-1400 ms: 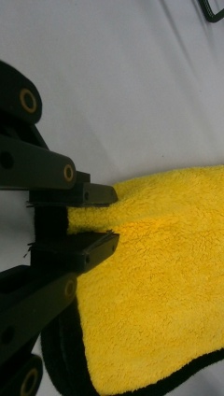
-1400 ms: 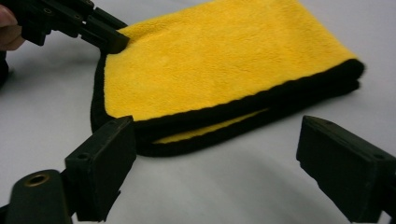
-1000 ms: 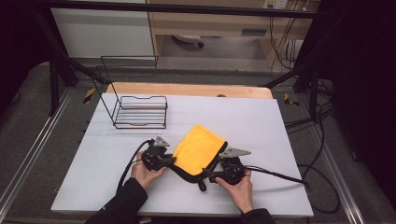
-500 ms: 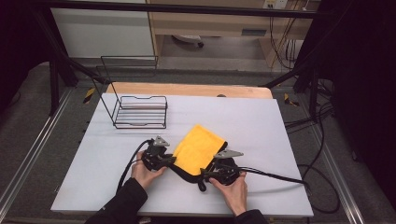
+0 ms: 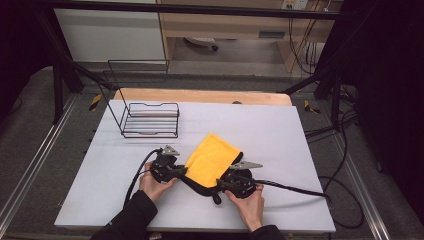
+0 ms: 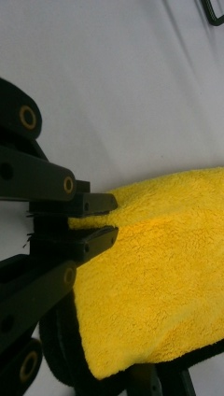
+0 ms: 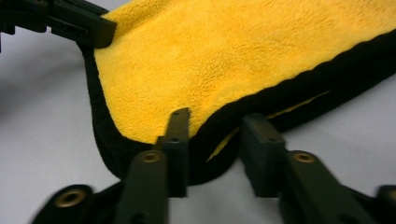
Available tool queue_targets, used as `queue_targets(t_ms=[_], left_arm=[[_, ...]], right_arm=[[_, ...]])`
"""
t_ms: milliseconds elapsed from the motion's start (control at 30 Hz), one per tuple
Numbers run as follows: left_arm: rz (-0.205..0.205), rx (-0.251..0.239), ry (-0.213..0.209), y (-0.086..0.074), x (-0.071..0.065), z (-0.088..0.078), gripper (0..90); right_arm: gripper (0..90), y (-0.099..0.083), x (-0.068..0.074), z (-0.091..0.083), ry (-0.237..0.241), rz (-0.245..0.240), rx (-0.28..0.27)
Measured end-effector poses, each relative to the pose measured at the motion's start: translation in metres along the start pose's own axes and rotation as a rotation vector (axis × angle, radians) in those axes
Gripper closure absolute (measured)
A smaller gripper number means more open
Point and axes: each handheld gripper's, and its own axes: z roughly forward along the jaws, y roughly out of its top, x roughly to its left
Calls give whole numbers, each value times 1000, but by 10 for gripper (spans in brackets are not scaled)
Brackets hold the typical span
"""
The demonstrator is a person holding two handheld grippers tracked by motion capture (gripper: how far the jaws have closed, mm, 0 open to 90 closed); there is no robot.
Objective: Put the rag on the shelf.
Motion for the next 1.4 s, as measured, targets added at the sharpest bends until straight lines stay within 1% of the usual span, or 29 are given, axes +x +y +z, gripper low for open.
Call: queue_targets(t_ms=[33, 67, 133, 300, 400, 433, 467, 500, 600, 667, 700, 767, 800, 833, 867, 900, 933, 1000, 1033, 1067, 1100, 1133, 1167, 1200, 1233, 1267, 1333, 1367, 1400], left_arm=[[0, 2, 6, -1, -1, -2, 830], [-2, 2, 7, -2, -2, -3, 830], [-12, -1, -1, -4, -4, -6, 831], [-14, 9, -1, -9, -10, -14, 832], [-40, 12, -18, -15, -16, -19, 832], [-50, 10, -22, -18, -19, -20, 832], [-52, 12, -22, -21, -22, -22, 832], [-56, 12, -20, -24, -25, -24, 831], [-84, 8, -10, -33, -36, -28, 829], [-92, 6, -8, -37, -43, -30, 828], [-90, 4, -2, -40, -46, -31, 827], [-81, -1, 11, -43, -51, -32, 824], [-70, -5, 15, -45, -52, -32, 821], [-64, -8, 14, -45, -53, -33, 803], [-57, -6, 12, -45, -52, -33, 803], [-52, -7, 3, -45, -51, -34, 786], [-49, -9, -4, -44, -49, -35, 763], [-22, -16, -10, -40, -45, -40, 696], [-12, -26, -3, -38, -43, -43, 655], [-2, -31, 7, -34, -40, -44, 581], [6, -43, 20, -30, -36, -45, 555], [18, -52, 30, -26, -32, -44, 526], [23, -53, 44, -22, -28, -41, 526], [24, -47, 58, -19, -23, -37, 511], [29, -37, 63, -16, -18, -32, 508], [22, -18, 61, -14, -13, -27, 517], [3, 14, 39, -13, -5, -17, 526], [-8, 24, 29, -14, -2, -13, 530], [-14, 31, 7, -16, 0, -11, 550]], right_arm=[[834, 0, 0, -1, 8, -2, -8], [840, 0, -1, -2, 48, 13, -11], [842, 0, -2, -1, 56, 8, -2], [843, 1, -2, -3, 63, -8, -1], [844, 2, -2, -8, 73, -27, 9], [849, 2, -2, -10, 77, -34, 14], [849, 2, -2, -10, 77, -34, 14], [852, 2, -2, -11, 83, -37, 23], [855, 2, -2, -14, 101, -59, 53], [854, 2, -2, -15, 104, -63, 57], [844, 1, -2, -16, 106, -81, 63], [828, 0, -2, -17, 106, -88, 62], [789, 0, -2, -18, 102, -101, 53], [656, -1, -2, -20, 76, -120, 35], [656, -1, -2, -20, 76, -120, 35], [621, -1, -2, -21, 63, -126, 20], [560, -1, -3, -22, 60, -130, 5], [493, 0, -3, -22, 56, -131, -16], [448, 1, -4, -20, 55, -129, -20], [399, 1, -4, -16, 47, -120, -19], [372, 1, -4, -13, 38, -118, -15], [366, 1, -5, -10, 32, -113, -2], [366, 1, -5, -10, 32, -113, -2], [357, 1, -5, -7, 25, -114, 4], [356, 1, -6, -5, 15, -120, 9], [354, 0, -6, -2, 4, -117, 28], [363, 0, -6, -2, 2, -110, 32], [399, -1, -6, -1, 3, -106, 34], [439, -1, -6, -2, 13, -104, 37]])
